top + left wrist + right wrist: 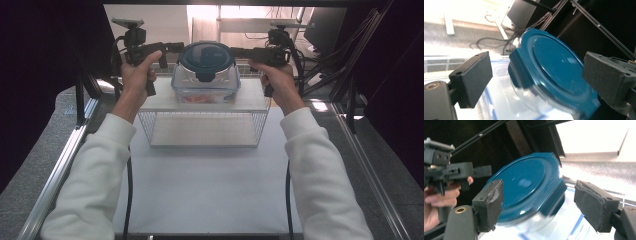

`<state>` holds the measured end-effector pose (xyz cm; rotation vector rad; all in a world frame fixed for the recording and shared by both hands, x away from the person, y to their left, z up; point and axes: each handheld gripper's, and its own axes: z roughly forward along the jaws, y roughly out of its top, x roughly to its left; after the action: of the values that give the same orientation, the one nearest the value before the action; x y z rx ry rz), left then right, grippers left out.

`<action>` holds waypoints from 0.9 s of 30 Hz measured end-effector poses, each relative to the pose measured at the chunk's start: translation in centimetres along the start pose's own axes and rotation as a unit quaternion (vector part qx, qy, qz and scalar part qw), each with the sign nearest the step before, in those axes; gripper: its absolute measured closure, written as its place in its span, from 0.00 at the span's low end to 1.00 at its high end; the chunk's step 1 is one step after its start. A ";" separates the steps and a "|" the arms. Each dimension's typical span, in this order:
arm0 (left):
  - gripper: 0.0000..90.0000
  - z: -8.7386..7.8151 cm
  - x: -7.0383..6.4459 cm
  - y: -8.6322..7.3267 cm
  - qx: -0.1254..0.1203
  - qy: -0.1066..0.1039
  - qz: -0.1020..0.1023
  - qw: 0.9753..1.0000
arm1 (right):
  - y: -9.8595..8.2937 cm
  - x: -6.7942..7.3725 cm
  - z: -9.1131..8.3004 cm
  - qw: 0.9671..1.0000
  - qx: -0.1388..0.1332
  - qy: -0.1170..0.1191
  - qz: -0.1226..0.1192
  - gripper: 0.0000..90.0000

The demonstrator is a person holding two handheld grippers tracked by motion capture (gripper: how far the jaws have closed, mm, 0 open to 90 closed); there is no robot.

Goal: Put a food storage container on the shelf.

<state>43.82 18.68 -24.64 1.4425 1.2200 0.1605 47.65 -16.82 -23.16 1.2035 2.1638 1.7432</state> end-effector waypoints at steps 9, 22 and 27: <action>0.11 -5.4 0.0 -7.3 0.009 -0.020 0.045 0.999 | -6.9 0.9 -5.2 0.997 0.026 -0.019 -0.076 0.27; 0.15 -8.6 0.3 -20.3 0.075 0.025 0.130 0.988 | -17.4 1.8 -9.8 0.988 0.034 -0.052 -0.144 0.28; 0.17 -7.2 1.5 -26.2 0.122 0.050 0.128 0.983 | -23.7 0.6 -10.4 0.987 0.063 -0.064 -0.133 0.28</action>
<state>24.63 18.48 -43.94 1.8243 1.1624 0.2684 29.79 -25.08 -40.01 0.9673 2.2646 1.4030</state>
